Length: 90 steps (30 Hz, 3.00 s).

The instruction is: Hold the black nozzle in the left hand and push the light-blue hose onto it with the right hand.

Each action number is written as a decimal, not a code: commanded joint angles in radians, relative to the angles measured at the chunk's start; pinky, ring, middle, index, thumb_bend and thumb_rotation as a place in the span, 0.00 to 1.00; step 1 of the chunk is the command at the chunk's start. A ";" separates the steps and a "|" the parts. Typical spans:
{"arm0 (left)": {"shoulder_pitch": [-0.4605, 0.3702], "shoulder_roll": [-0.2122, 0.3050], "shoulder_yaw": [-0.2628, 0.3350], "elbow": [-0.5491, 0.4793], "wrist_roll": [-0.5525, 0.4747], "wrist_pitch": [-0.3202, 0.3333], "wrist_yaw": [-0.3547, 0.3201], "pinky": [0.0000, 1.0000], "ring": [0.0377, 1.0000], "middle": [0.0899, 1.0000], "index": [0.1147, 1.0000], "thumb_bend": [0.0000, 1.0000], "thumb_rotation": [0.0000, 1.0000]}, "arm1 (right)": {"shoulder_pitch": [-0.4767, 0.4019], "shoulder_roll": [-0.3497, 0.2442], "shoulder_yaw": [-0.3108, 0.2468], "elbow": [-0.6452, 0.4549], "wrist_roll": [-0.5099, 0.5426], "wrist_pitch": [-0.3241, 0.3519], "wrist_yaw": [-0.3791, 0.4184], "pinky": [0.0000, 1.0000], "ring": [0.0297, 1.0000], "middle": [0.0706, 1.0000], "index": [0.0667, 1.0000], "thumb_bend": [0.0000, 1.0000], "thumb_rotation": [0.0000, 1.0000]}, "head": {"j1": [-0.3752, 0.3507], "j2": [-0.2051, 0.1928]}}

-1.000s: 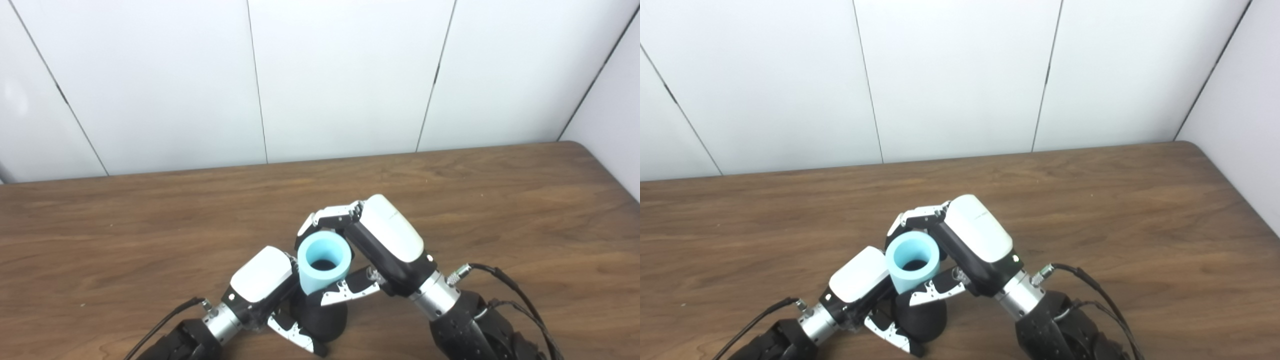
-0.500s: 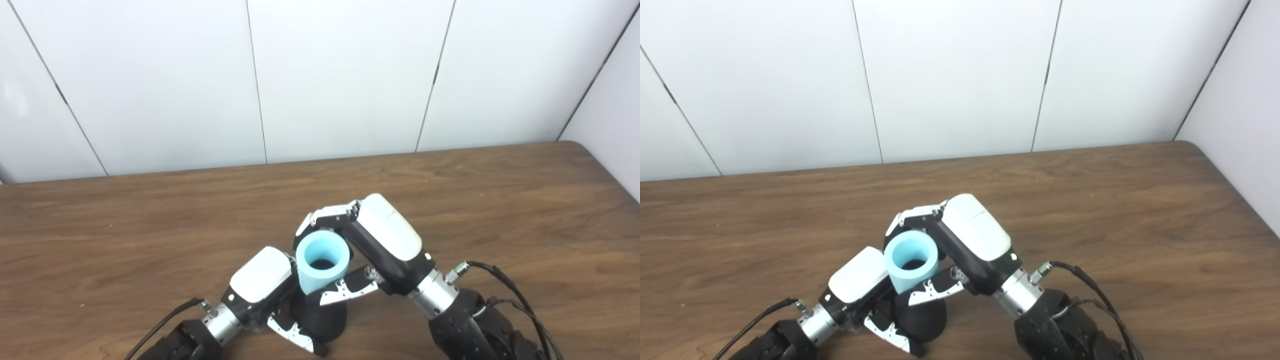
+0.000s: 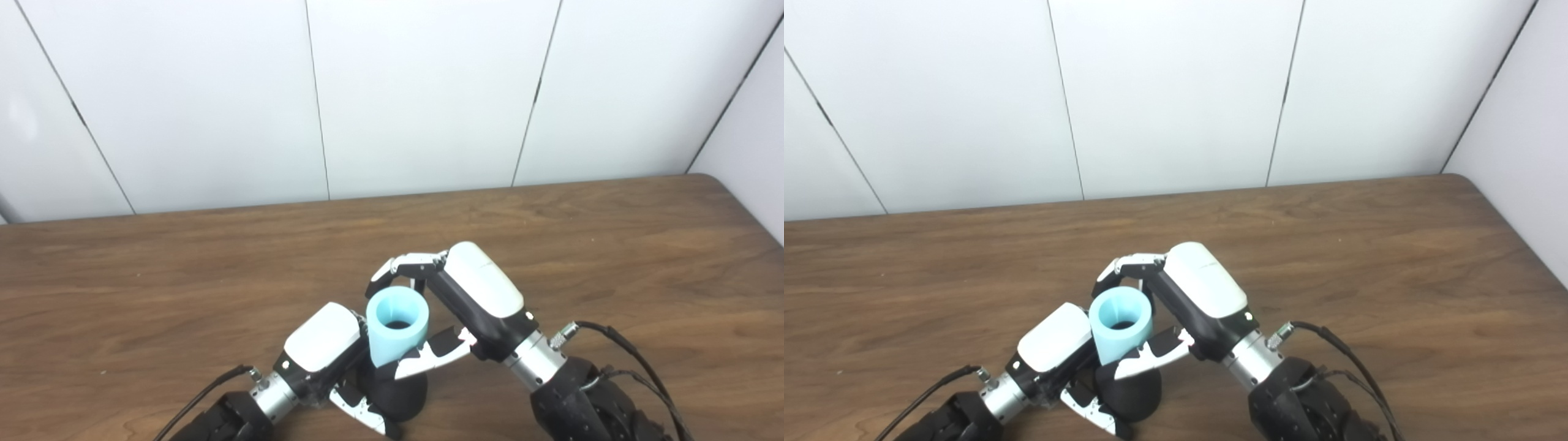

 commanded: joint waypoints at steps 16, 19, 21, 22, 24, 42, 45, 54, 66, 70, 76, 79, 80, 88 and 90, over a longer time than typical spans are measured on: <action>0.027 0.007 -0.035 0.038 0.022 -0.018 -0.022 0.08 0.09 0.10 0.42 0.52 0.04 | -0.025 0.005 -0.012 -0.027 0.008 -0.017 -0.023 0.44 0.54 0.58 0.58 1.00 0.42 | -0.002 -0.004; 0.024 0.009 -0.041 0.040 0.015 -0.018 -0.017 0.07 0.09 0.10 0.42 0.52 0.04 | -0.027 0.006 -0.015 -0.032 0.018 -0.015 -0.024 0.45 0.55 0.60 0.59 1.00 0.46 | -0.003 -0.005; 0.023 0.010 -0.042 0.041 0.016 -0.018 -0.019 0.07 0.09 0.10 0.41 0.52 0.04 | -0.028 0.007 -0.020 -0.038 0.027 -0.011 -0.020 0.46 0.56 0.61 0.60 1.00 0.52 | -0.003 -0.006; 0.023 0.010 -0.042 0.041 0.017 -0.018 -0.019 0.07 0.09 0.10 0.41 0.52 0.04 | -0.029 0.006 -0.022 -0.041 0.029 -0.008 -0.019 0.46 0.56 0.61 0.61 1.00 0.54 | -0.003 -0.006; 0.023 0.010 -0.041 0.040 0.022 -0.018 -0.021 0.07 0.09 0.10 0.41 0.52 0.04 | -0.029 0.006 -0.028 -0.044 0.030 -0.014 -0.027 0.47 0.57 0.61 0.61 1.00 0.59 | -0.003 -0.006; 0.026 0.011 -0.032 0.034 0.021 -0.016 -0.034 0.11 0.14 0.16 0.42 0.52 0.04 | 0.004 -0.012 -0.099 -0.096 0.145 -0.026 -0.056 0.55 0.68 0.73 0.73 1.00 0.82 | -0.001 -0.004; 0.027 0.008 -0.028 0.036 0.019 -0.016 -0.032 0.11 0.13 0.16 0.42 0.52 0.04 | -0.001 -0.027 -0.111 -0.119 0.184 -0.001 -0.028 0.57 0.71 0.75 0.75 1.00 0.86 | -0.003 -0.006; 0.021 0.011 -0.033 0.052 0.026 -0.018 -0.010 0.09 0.12 0.14 0.42 0.52 0.04 | -0.001 -0.037 -0.152 -0.132 0.248 -0.024 -0.058 0.57 0.70 0.72 0.71 0.96 1.00 | -0.009 -0.013; 0.004 0.016 -0.067 0.088 0.013 -0.018 0.047 0.09 0.12 0.14 0.42 0.52 0.04 | -0.018 -0.085 -0.204 -0.149 0.294 -0.010 -0.052 0.55 0.69 0.72 0.72 0.98 1.00 | -0.018 -0.025; -0.001 0.014 -0.072 0.098 0.012 -0.019 0.050 0.09 0.12 0.14 0.42 0.52 0.04 | -0.031 -0.113 -0.224 -0.158 0.343 0.006 -0.039 0.54 0.70 0.74 0.74 0.77 1.00 | -0.018 -0.028; -0.008 0.014 -0.079 0.107 0.015 -0.019 0.045 0.11 0.13 0.16 0.42 0.52 0.04 | -0.057 -0.177 -0.254 -0.182 0.329 0.004 -0.017 0.63 0.76 0.77 0.76 0.34 0.98 | -0.020 -0.029; -0.011 0.013 -0.083 0.115 0.019 -0.019 0.056 0.11 0.14 0.17 0.42 0.52 0.04 | -0.077 -0.221 -0.263 -0.202 0.318 0.008 0.011 0.61 0.74 0.76 0.76 0.35 0.84 | -0.019 -0.030; -0.011 0.012 -0.082 0.117 0.021 -0.019 0.056 0.11 0.14 0.16 0.42 0.52 0.04 | -0.083 -0.229 -0.265 -0.207 0.317 0.011 0.017 0.61 0.73 0.76 0.76 0.37 0.82 | -0.020 -0.030; -0.011 0.010 -0.078 0.116 0.016 -0.019 0.048 0.10 0.12 0.14 0.42 0.52 0.04 | -0.117 -0.273 -0.280 -0.270 0.326 0.095 0.078 0.60 0.74 0.76 0.76 0.25 0.72 | -0.020 -0.029; -0.010 0.009 -0.079 0.118 0.014 -0.019 0.051 0.10 0.12 0.14 0.42 0.52 0.04 | -0.125 -0.279 -0.283 -0.277 0.332 0.105 0.086 0.60 0.74 0.76 0.75 0.21 0.67 | -0.019 -0.029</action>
